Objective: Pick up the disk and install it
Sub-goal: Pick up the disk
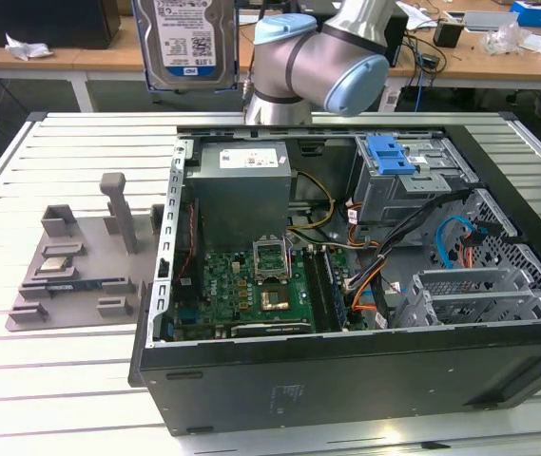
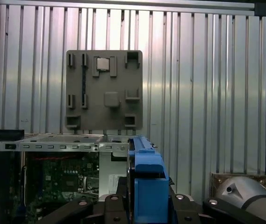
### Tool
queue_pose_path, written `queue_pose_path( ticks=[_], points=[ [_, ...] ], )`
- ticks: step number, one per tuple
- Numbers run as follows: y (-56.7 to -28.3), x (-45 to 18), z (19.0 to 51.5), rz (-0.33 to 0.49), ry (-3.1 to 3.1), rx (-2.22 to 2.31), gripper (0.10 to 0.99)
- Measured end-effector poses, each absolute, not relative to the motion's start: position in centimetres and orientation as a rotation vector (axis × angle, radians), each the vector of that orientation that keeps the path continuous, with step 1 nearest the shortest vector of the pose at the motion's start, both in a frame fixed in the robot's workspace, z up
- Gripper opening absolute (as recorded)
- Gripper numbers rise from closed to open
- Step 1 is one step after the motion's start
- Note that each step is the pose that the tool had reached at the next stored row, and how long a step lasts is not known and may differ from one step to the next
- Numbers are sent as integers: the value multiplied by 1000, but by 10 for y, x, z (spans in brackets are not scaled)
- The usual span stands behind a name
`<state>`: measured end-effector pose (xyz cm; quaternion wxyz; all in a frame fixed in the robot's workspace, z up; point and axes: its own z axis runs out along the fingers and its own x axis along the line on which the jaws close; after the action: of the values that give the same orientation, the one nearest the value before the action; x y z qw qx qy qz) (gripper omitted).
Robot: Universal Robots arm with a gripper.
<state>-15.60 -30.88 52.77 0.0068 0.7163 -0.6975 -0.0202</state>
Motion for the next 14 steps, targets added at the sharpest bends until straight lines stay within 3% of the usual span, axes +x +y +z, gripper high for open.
queue_pose_path(
  ticks=[14],
  points=[
    [-309, -94, 528, -65, -2181, 2240, 369]
  ],
)
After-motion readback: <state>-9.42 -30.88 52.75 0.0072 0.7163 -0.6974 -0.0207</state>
